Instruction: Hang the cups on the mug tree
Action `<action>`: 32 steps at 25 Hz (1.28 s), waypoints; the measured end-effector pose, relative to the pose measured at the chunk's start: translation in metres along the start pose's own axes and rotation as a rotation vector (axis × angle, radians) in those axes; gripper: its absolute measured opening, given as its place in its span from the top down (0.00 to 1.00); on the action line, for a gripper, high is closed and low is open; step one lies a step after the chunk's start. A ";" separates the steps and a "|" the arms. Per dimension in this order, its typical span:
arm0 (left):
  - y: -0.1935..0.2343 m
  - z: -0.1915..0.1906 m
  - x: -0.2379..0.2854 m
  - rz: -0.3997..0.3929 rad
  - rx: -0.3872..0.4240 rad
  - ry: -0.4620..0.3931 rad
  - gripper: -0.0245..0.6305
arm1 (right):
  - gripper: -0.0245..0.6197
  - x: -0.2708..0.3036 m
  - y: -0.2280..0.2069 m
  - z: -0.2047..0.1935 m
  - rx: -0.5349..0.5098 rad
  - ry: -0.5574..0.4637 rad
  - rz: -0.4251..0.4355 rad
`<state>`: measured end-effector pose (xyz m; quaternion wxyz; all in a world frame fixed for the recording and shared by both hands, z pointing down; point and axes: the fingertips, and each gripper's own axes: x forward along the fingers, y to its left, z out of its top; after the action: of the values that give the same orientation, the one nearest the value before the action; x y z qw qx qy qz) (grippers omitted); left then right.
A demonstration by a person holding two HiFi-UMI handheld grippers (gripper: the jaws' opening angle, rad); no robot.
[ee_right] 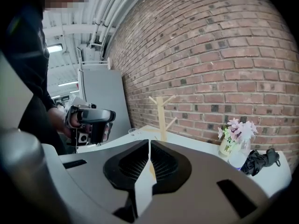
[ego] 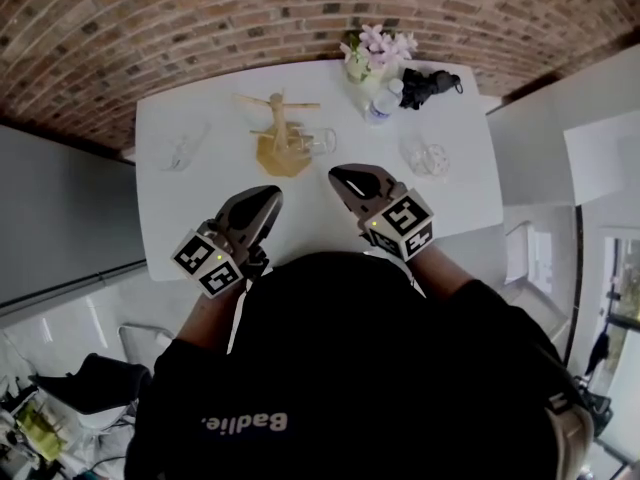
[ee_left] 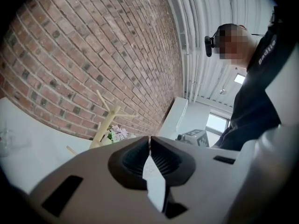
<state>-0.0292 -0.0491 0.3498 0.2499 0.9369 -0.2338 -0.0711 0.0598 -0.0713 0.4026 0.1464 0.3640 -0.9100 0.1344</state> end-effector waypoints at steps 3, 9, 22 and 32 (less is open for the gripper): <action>-0.014 0.008 0.003 -0.016 0.035 0.013 0.95 | 0.91 -0.005 0.009 0.006 0.003 -0.014 0.011; -0.033 0.011 0.007 -0.024 0.088 0.034 0.96 | 0.91 -0.011 0.025 0.010 0.011 -0.030 0.043; -0.040 -0.001 0.007 0.003 0.111 0.064 0.96 | 0.92 -0.019 0.039 0.013 0.000 -0.042 0.061; -0.041 -0.003 0.003 0.011 0.113 0.067 0.96 | 0.92 -0.022 0.043 0.014 -0.006 -0.044 0.061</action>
<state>-0.0095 -0.0178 0.3320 0.2048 0.9501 -0.2339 -0.0249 0.0424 -0.0320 0.3754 0.1234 0.3386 -0.9240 0.1278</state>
